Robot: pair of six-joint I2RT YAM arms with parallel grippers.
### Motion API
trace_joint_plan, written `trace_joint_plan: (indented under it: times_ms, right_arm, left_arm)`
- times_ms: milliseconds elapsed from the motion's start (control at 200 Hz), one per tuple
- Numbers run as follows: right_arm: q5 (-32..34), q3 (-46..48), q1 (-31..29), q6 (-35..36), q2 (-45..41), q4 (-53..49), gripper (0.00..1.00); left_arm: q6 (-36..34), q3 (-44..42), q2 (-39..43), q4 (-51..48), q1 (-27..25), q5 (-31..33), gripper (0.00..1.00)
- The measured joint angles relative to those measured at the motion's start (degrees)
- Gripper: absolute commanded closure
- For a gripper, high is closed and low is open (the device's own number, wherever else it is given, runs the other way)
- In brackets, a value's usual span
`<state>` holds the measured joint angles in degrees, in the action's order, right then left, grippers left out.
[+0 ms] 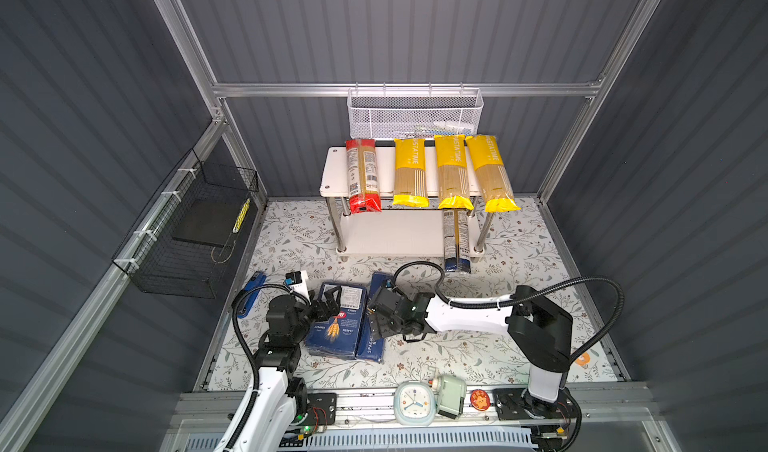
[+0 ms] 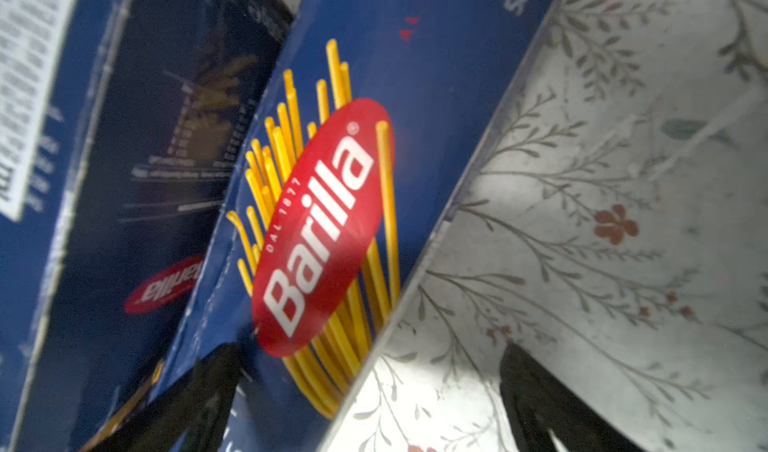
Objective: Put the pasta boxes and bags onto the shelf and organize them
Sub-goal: 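Lower the right gripper onto the nearer blue Barilla box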
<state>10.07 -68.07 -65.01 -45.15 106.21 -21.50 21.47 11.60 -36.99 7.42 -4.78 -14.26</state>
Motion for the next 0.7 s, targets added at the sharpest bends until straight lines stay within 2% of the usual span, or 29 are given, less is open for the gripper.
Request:
trace_joint_plan:
  times_ms: [435,695]
  right_arm:
    - [0.04,5.40,2.89,0.50,-4.96,-0.50,0.02]
    - [-3.50,6.01,-0.63,-1.46,-5.62,7.82,0.01]
  left_arm:
    - [0.00,0.00,0.00,0.02,0.00,0.00,0.01]
    - [0.00,0.00,0.00,0.02,0.00,0.00,0.01]
